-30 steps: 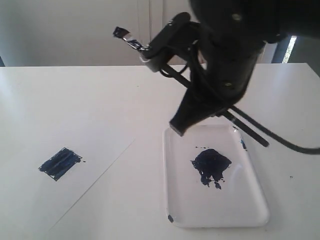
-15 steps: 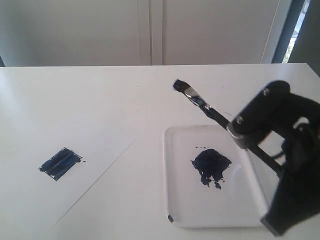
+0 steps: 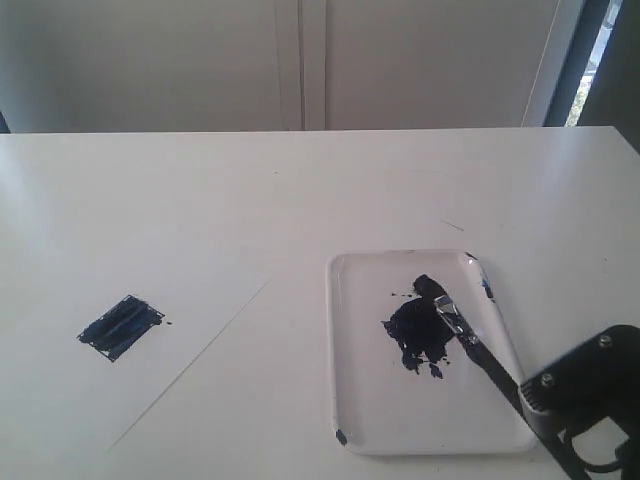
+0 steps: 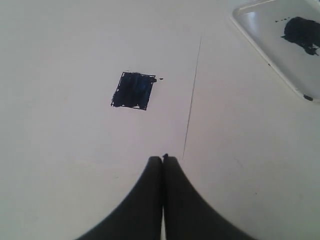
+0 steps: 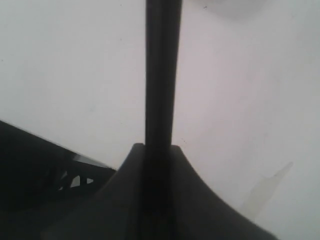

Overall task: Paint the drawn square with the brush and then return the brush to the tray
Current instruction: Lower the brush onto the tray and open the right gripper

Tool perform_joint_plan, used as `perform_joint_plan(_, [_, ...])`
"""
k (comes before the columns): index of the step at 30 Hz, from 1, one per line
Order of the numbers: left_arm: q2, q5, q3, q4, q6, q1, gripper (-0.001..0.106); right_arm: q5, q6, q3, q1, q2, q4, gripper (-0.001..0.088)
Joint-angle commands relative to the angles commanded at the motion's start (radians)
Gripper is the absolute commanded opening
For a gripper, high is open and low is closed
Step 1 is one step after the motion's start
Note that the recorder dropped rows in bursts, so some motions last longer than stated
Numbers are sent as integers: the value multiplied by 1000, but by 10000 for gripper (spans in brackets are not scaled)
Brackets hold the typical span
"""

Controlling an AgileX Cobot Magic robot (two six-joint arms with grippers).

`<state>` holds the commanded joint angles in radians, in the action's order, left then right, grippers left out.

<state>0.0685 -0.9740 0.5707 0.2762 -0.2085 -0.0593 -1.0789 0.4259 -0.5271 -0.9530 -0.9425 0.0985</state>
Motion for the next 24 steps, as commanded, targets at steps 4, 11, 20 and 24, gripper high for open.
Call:
perform_joint_plan(4, [-58, -55, 0, 14, 3, 0, 0, -68, -64, 0, 0, -58, 23, 0])
perform_joint_plan(11, [-68, -92, 0, 38, 11, 0, 0, -142, -111, -30, 21, -161, 54, 0])
perform_joint_plan(20, [-68, -89, 0, 51, 11, 0, 0, -49, -98, -30, 120, -313, -73, 0])
perform_joint_plan(24, [-68, -89, 0, 53, 11, -2, 0, 60, -46, -33, 131, -329, -111, 0])
